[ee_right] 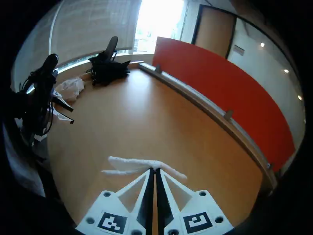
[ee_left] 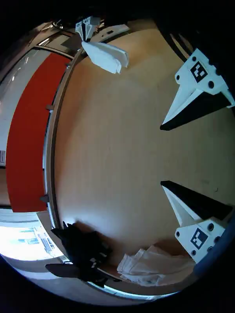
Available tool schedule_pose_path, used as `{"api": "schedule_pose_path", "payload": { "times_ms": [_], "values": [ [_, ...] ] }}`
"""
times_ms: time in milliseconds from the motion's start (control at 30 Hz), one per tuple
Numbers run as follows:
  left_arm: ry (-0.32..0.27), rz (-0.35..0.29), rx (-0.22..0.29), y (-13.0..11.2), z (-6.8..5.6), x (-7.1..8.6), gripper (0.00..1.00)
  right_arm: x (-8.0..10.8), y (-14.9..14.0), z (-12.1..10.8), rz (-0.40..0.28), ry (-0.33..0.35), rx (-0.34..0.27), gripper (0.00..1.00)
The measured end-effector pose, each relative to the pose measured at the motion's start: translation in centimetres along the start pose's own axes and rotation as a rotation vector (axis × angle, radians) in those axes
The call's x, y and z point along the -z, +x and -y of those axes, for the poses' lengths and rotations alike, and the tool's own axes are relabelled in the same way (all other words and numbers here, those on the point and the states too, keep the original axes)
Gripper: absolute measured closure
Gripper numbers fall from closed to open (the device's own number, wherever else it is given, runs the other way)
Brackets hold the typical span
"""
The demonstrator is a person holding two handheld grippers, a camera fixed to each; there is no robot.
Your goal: Fold towel
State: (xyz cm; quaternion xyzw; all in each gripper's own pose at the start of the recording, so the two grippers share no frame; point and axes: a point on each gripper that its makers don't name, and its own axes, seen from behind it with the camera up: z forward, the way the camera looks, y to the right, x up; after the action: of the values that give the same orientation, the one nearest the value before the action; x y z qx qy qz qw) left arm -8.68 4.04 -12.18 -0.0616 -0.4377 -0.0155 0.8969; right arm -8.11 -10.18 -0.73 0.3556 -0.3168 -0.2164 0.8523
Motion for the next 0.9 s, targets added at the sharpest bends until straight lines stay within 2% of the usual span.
{"api": "schedule_pose_path", "payload": {
  "times_ms": [300,900],
  "values": [
    [0.0,0.001,-0.002,0.5,-0.5,-0.2,0.05,2.5,-1.7,-4.3,0.009,-0.049,-0.024,0.96],
    [0.017,0.001,-0.019,1.5,-0.9,-0.4,0.05,7.4,-7.9,-13.1,0.079,-0.146,-0.067,0.96]
  ]
}}
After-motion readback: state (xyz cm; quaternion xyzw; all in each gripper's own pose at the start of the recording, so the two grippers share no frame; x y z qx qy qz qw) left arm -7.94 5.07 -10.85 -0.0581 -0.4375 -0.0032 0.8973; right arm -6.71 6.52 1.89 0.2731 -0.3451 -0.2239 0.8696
